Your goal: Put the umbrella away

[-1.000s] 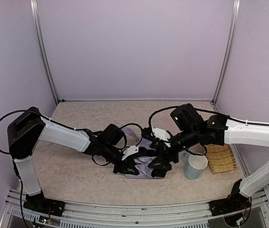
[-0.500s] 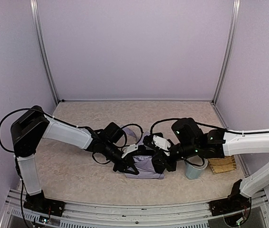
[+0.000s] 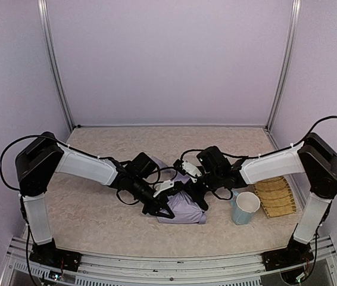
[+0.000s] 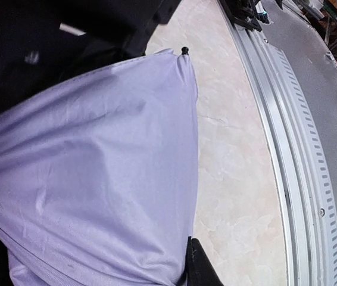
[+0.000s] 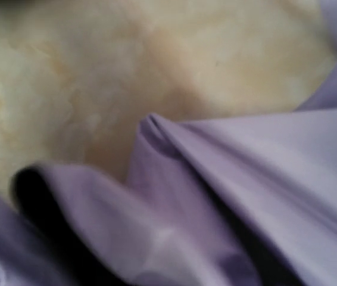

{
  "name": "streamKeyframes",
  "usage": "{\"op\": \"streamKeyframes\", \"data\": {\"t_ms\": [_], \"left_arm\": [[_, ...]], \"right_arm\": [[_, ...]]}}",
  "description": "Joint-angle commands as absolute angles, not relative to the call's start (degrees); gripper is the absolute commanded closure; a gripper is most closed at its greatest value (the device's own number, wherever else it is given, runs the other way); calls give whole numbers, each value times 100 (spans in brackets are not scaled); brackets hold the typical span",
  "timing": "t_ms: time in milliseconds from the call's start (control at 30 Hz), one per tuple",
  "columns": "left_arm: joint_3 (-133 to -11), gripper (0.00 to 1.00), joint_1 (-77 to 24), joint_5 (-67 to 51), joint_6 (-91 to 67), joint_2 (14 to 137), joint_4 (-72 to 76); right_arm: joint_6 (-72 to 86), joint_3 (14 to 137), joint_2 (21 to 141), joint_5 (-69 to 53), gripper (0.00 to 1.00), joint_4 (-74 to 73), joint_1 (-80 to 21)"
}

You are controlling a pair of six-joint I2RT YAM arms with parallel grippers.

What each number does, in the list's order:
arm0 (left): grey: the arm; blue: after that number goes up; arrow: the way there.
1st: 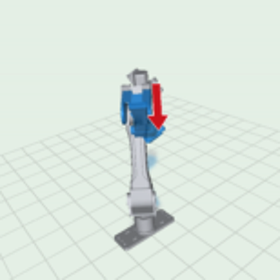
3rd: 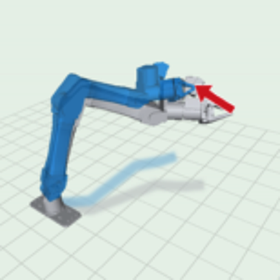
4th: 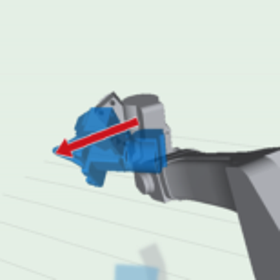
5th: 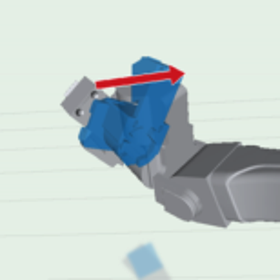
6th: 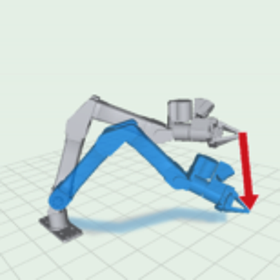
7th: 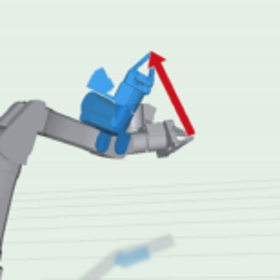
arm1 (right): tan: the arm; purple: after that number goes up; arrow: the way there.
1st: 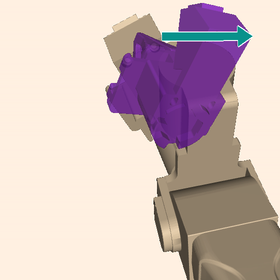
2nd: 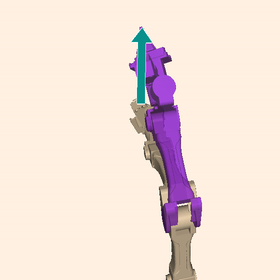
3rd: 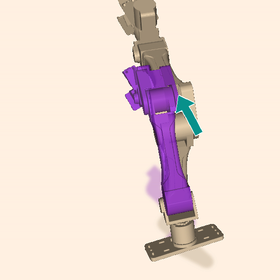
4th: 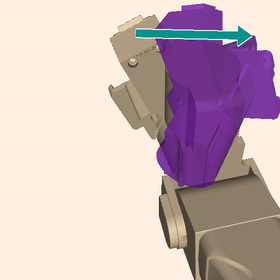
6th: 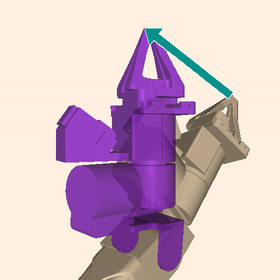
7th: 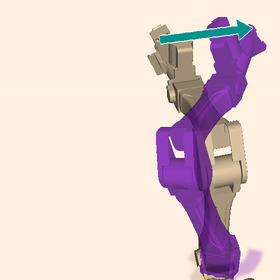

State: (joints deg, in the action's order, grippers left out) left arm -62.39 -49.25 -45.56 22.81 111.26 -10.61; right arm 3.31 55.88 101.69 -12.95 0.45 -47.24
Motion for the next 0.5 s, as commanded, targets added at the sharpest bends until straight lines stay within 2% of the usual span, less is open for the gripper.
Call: {"op": "streamKeyframes", "data": {"t_ms": [0,200,333,467], "left_arm": [[-5913,82,-5000,-3763,2240,11299,-1961],[-5271,60,-5065,-2426,1981,10240,-813],[-4528,46,-5478,-1533,2351,8986,277],[-3517,32,-5871,-1654,3274,7735,1359]], "right_arm": [[839,5849,10804,-937,100,70,-4553],[853,5590,11307,-1512,100,75,-4647],[670,5583,11579,-1524,100,-73,-4792],[569,5458,11586,-1710,100,101,-4814]]}}
